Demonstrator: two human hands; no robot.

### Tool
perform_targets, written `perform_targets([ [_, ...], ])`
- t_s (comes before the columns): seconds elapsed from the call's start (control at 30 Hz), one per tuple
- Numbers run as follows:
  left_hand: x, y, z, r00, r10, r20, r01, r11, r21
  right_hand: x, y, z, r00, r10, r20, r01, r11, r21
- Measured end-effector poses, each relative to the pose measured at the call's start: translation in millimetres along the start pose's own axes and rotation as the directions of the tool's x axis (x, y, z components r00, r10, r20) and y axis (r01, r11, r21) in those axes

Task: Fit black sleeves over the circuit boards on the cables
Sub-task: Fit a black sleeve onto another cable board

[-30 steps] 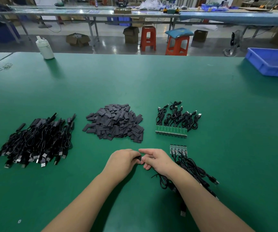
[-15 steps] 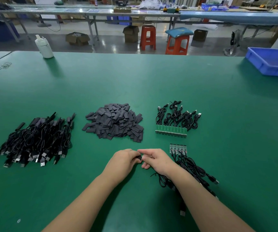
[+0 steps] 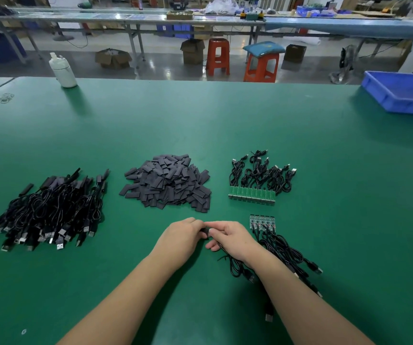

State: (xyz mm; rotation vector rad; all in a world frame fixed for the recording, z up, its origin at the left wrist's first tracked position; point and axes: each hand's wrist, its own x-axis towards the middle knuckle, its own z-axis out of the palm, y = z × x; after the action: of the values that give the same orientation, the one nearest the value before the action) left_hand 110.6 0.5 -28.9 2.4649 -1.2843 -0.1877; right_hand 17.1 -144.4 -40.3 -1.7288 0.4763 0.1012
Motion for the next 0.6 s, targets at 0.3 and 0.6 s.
perform_targets([
  [0.3, 4, 7, -1, 0.996, 0.037, 0.086, -0.050, 0.987, 0.153, -1, 0, -1, 1.000, -0.003, 0.007, 0.003, 0.999, -0.041],
  [0.6, 4, 10, -2, 0.993, 0.070, 0.091, -0.085, 0.981, 0.174, -6, -6, 2, 1.000, -0.009, -0.008, 0.009, 1.000, -0.018],
])
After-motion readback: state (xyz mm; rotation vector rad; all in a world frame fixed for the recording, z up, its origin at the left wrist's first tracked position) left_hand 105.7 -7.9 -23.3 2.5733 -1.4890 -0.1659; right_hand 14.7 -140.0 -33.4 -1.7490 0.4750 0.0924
